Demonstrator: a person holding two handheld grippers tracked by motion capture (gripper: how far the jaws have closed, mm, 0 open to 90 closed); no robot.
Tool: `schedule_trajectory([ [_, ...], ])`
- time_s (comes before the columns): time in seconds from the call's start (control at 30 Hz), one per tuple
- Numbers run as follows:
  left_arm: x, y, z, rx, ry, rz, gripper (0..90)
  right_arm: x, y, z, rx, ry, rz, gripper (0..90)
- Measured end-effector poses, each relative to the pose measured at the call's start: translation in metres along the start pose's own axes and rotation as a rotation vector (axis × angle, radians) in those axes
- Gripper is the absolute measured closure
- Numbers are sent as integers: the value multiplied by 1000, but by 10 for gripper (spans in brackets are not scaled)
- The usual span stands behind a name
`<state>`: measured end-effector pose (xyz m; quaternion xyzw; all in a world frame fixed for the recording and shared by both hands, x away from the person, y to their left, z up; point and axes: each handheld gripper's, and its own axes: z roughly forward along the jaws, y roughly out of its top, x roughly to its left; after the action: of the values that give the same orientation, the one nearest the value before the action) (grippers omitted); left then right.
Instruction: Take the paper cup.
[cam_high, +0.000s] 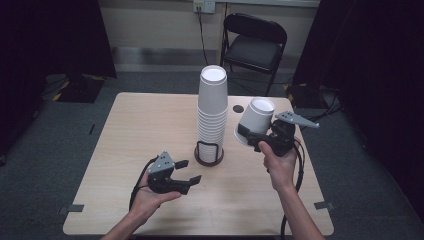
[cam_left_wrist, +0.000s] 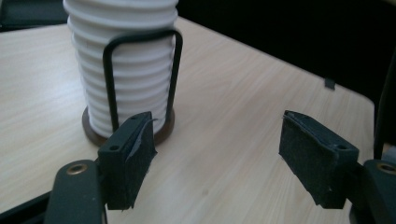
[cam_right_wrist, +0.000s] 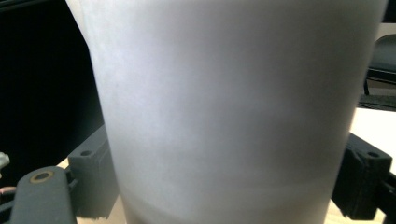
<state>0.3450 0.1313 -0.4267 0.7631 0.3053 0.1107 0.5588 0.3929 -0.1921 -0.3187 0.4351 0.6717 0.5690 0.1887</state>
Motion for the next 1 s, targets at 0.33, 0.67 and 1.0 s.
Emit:
schedule_trajectory([
  [0.33, -10, 2, 18, 3, -34, -24, 295, 5, -34, 0, 28, 24, 41, 130],
  [0.67, -14, -1, 16, -29, -42, 4, 344, 16, -52, 3, 31, 49, 88, 131],
  [1.0, -12, -2, 14, -51, -50, 8, 396, 31, -66, 3, 42, 93, 119, 132],
])
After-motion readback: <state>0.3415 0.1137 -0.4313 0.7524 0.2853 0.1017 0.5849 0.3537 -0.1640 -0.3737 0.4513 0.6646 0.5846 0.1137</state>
